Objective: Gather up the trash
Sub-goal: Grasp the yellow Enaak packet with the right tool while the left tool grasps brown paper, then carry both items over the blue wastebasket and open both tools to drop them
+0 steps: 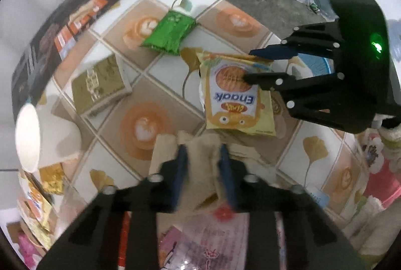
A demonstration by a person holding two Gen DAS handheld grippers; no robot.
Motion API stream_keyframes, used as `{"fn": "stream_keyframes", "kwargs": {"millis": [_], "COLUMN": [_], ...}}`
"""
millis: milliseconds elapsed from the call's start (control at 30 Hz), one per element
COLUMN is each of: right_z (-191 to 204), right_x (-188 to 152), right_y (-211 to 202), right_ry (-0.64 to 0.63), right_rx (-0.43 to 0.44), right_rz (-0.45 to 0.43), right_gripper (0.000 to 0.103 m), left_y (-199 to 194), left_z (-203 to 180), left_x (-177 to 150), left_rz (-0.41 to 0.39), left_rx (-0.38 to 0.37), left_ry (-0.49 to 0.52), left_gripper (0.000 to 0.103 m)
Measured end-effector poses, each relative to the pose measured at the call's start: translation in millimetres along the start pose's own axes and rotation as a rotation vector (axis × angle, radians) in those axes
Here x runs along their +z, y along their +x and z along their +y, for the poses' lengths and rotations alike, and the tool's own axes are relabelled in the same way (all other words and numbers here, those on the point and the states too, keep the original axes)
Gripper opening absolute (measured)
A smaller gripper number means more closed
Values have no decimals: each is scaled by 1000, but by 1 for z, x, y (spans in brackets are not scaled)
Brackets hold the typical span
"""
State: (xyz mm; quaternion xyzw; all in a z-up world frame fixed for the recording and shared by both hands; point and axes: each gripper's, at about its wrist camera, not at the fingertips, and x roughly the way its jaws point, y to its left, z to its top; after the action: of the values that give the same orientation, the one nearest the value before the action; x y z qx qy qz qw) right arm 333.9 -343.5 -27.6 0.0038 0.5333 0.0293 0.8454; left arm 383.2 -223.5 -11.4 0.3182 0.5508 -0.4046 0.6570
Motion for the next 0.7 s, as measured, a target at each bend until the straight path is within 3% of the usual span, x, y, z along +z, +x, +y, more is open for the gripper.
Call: {"fn": "stream_keyframes", "kwargs": {"millis": [67, 133, 233, 467, 700], "right_z": [-4, 1, 5, -2, -16], "right_x": [-2, 0, 2, -2, -6], "right_y": [-2, 2, 3, -16, -65], "right_ry": [19, 39, 72, 147, 209], "right_rx": [5, 19, 32, 55, 63], "right_rz": [-4, -7, -14, -58, -151], "right_gripper": [17, 9, 5, 2, 2], "left_y": [1, -2, -10, -47, -99], "left_z": [4, 6, 8, 22, 21], "left_x": [-1, -2, -4, -2, -2], "left_rz": [-3, -17, -59, -175, -300], "left_rx": [-4, -6, 9, 70, 115], "left_ry": [-23, -33, -42, -120, -198], "left_gripper": [10, 6, 3, 2, 2]}}
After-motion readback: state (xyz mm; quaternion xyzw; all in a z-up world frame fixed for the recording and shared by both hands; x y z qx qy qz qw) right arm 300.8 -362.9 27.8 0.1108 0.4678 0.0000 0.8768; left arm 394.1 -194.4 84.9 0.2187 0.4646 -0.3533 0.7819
